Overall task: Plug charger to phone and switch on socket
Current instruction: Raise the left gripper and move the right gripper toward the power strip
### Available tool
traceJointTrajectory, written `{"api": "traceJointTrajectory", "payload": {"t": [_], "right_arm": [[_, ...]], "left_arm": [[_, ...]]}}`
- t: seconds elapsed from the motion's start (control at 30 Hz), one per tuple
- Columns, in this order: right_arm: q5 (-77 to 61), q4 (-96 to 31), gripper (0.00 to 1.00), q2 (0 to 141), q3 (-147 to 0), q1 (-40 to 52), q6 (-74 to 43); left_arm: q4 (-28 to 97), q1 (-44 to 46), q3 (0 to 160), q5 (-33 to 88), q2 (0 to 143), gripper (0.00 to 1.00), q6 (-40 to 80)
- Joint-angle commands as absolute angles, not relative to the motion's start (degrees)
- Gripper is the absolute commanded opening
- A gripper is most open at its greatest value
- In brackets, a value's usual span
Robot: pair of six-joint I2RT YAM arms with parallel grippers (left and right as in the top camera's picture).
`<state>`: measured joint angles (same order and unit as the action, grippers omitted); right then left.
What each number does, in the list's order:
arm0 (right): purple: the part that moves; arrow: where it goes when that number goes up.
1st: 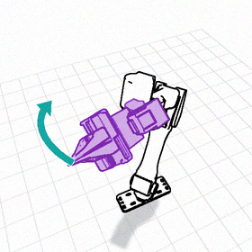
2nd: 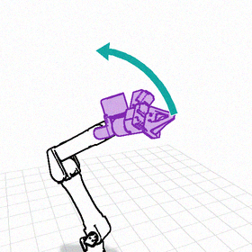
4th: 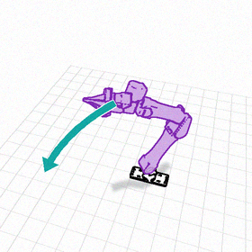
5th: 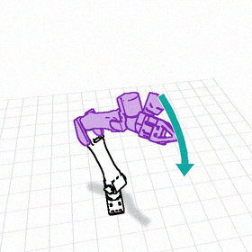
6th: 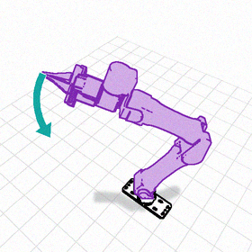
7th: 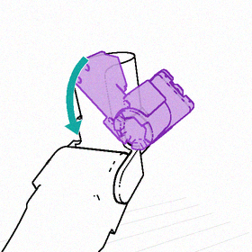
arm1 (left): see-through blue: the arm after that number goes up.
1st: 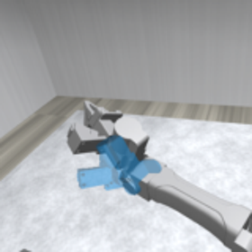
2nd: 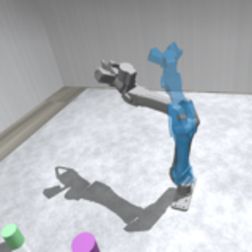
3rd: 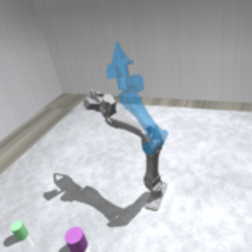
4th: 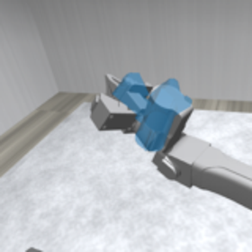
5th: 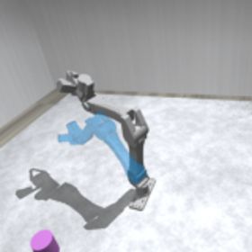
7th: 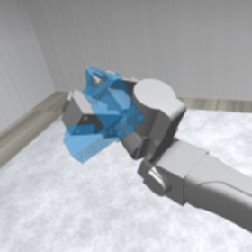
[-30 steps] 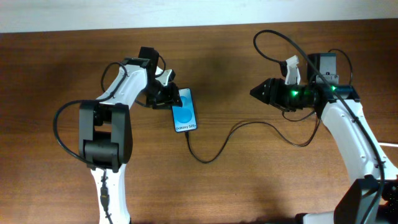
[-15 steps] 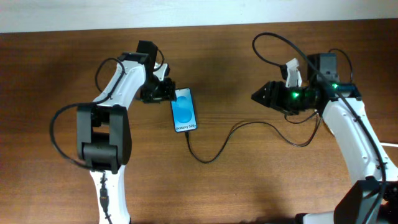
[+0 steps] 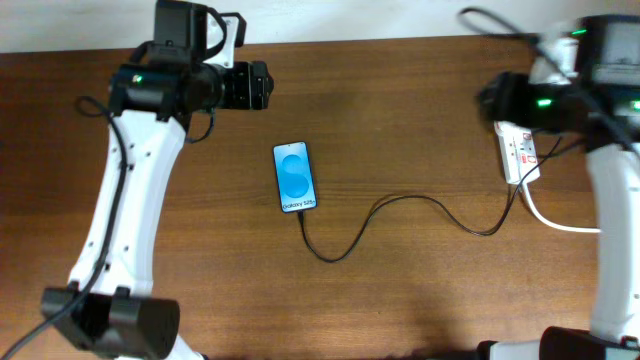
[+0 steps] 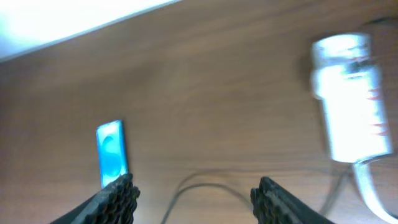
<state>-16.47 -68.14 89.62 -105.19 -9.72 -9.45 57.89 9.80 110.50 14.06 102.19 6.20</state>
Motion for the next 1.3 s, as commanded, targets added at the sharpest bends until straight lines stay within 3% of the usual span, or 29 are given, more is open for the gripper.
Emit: {"api": "traceJointTrajectory", "payload": {"t": [0.0, 0.17, 0.33, 0.73, 1.27], "right_arm": [[-14.66, -69.23, 0.64, 88.75, -108.73, -20.38, -8.82], [-18.94, -67.29, 0.64, 90.08, -108.75, -35.11, -8.78], [-19.11, -63.94, 0.65, 94.21, -108.71, -41.08, -8.8], [-22.37, -54.68, 0.66, 109.06, -108.71, -43.27, -10.13], [-25.54, -52.8, 0.7, 123.2, -108.55, -42.48, -8.29]], "left_arm": [[58.48, 9.58, 111.18, 13.45, 99.57, 0.99, 5.69], [62.04, 9.58, 111.15, 13.45, 99.5, 0.99, 5.69], [62.94, 9.61, 111.15, 13.45, 99.5, 0.99, 5.69], [62.94, 9.58, 111.15, 13.47, 99.5, 0.99, 5.72], [62.94, 9.61, 111.15, 13.47, 99.5, 0.99, 5.72]]}}
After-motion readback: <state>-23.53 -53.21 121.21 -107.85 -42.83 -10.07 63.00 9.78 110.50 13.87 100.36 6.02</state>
